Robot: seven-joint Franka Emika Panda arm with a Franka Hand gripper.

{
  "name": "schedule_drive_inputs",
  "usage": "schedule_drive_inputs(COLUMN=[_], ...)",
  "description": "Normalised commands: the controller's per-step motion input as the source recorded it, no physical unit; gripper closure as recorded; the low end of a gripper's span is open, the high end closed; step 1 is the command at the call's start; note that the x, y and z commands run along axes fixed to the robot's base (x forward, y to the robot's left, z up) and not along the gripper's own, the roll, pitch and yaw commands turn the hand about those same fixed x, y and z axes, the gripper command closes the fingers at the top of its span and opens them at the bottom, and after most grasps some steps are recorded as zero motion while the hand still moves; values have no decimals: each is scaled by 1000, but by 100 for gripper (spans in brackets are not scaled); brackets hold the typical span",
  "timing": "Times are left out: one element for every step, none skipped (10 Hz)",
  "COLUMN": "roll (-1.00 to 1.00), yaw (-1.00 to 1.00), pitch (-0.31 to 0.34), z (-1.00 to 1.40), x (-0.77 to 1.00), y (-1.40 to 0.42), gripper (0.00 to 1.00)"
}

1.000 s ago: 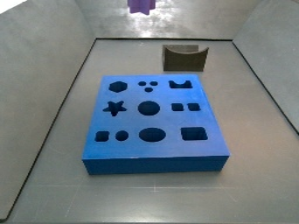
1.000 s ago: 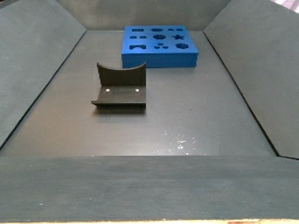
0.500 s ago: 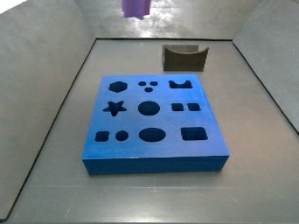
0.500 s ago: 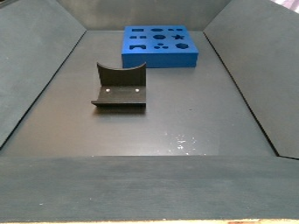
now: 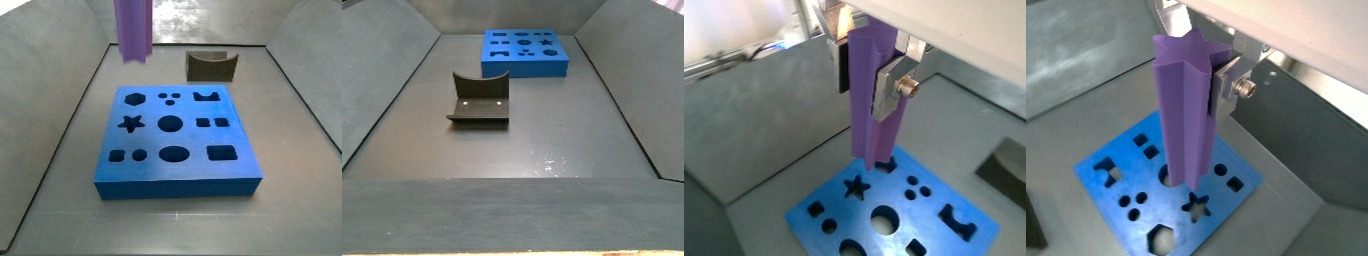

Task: Pick up the star object. Move up. Place the star object on the fixture. Regrasp the star object. Move to above the board. Insert the star object.
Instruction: Insert the star object.

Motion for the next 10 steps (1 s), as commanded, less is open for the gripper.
schedule_drive_inputs(roll=[-120,-97,-191,-49,-260,-543,-277,-11,-166,-103], yaw=[820,829,746,126,0,369,280,0,583,951], pitch=[94,103,120,-100,-111,-237,-23,0,-189,-109], z=[-823,-840,-760,-117,-189,-317,-151,0,-343,-489], x=[229,231,180,-49,-77,-383,-89,0,-306,-134], y=[-203,-203,-229,-54,94,500,37,0,171,146], gripper=[100,100,100,100,100,100,100,100,100,100])
